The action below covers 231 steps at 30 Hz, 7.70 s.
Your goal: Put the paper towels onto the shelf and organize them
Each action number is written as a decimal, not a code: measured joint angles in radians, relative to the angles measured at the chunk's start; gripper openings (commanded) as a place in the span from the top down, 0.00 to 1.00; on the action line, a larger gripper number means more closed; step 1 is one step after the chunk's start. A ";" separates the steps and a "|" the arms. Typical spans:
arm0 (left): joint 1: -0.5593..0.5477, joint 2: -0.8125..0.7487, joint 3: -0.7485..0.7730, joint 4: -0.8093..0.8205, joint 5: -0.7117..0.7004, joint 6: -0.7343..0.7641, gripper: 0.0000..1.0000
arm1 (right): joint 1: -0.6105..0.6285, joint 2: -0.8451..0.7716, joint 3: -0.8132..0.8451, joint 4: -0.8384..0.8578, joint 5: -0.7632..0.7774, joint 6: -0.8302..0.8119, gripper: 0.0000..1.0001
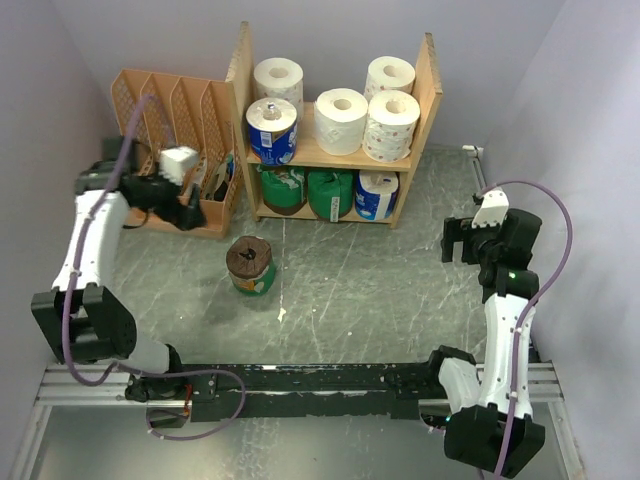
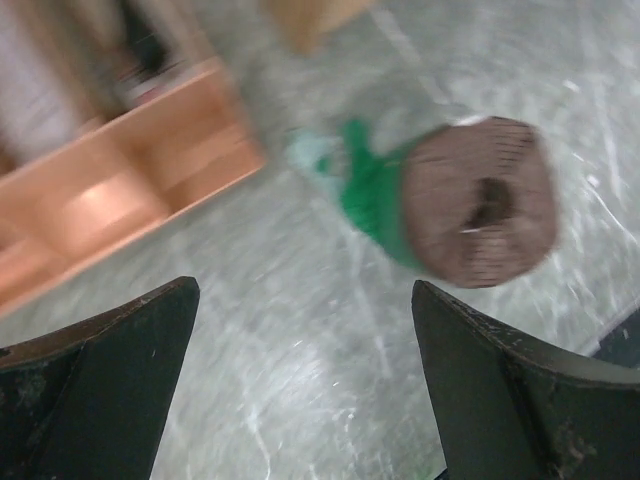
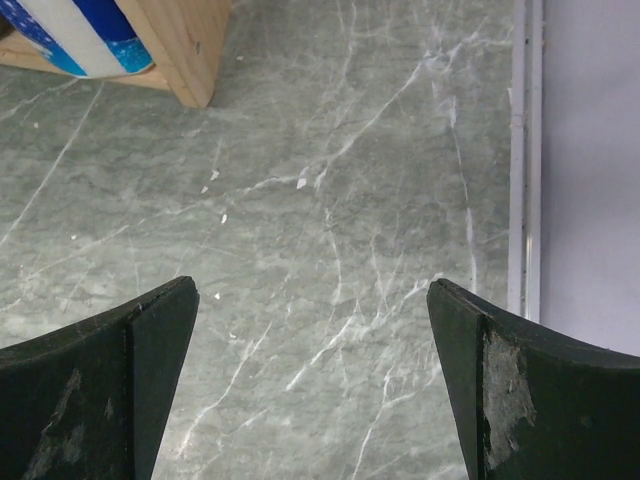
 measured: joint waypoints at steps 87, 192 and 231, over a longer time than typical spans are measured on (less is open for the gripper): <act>-0.919 -0.100 -0.377 0.261 -0.681 -0.224 0.25 | -0.031 0.053 -0.015 -0.020 -0.061 -0.025 0.00; -0.832 0.303 0.210 0.129 -0.509 0.132 0.93 | -0.038 0.041 -0.016 -0.020 -0.056 -0.024 0.00; -0.757 0.409 0.383 0.274 -0.613 0.250 0.93 | -0.045 0.038 -0.016 -0.020 -0.057 -0.025 0.00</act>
